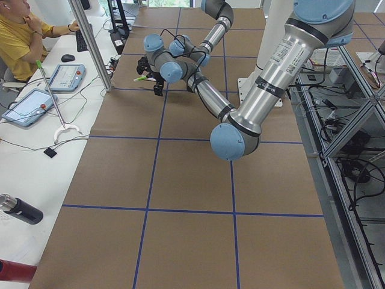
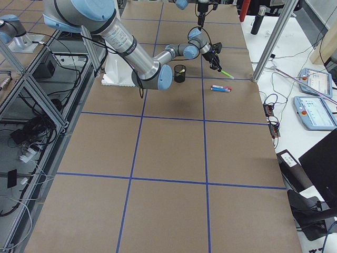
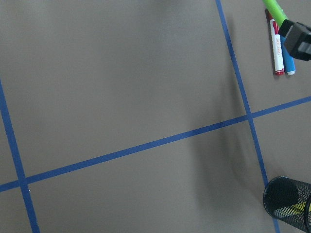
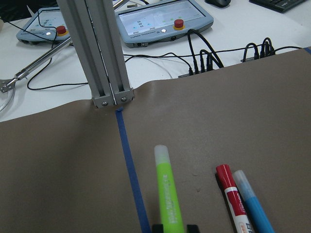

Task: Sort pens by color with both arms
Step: 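Carry the green highlighter beside the red marker and release it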

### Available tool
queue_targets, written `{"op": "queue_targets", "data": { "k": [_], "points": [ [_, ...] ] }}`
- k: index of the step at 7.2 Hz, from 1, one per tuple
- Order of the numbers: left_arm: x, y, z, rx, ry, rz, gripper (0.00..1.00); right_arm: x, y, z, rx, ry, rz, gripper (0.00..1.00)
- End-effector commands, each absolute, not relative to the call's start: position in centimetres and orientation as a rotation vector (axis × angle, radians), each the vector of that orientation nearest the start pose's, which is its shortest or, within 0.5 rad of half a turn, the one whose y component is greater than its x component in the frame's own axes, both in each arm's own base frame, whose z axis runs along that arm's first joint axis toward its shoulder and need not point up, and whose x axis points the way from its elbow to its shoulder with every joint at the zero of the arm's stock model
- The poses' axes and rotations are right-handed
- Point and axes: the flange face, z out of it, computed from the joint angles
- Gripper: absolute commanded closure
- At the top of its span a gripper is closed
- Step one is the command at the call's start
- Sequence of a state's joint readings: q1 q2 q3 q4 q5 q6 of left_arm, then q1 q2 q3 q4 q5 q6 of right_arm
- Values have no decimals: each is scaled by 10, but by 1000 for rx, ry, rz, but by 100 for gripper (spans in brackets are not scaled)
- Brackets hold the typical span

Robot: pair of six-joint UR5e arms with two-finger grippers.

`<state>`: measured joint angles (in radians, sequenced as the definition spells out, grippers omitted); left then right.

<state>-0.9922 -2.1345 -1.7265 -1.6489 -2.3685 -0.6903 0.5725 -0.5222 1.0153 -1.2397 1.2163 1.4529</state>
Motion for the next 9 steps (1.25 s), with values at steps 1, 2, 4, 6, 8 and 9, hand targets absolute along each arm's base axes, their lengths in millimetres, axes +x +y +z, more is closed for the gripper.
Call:
{"op": "queue_targets", "data": {
  "k": [1,2,4,6,8,9],
  "points": [
    [301,-572,239,158,1052,217,0,-627,-598,200,593,-641,563,69],
    [301,-572,238,160,1052,217,0,-626,-599,204,592,-635,561,53],
    [301,-572,237,162,1054,218,0,-624,-600,201,585,-645,553,10],
    [301,-573,235,159,1056,210,0,-586,-631,190,421,-742,530,2],
    [306,-570,211,117,1082,120,0,-533,-660,201,311,-791,392,2],
    [321,-563,195,80,1097,84,0,-496,-674,219,230,-821,317,1]
  ]
}}
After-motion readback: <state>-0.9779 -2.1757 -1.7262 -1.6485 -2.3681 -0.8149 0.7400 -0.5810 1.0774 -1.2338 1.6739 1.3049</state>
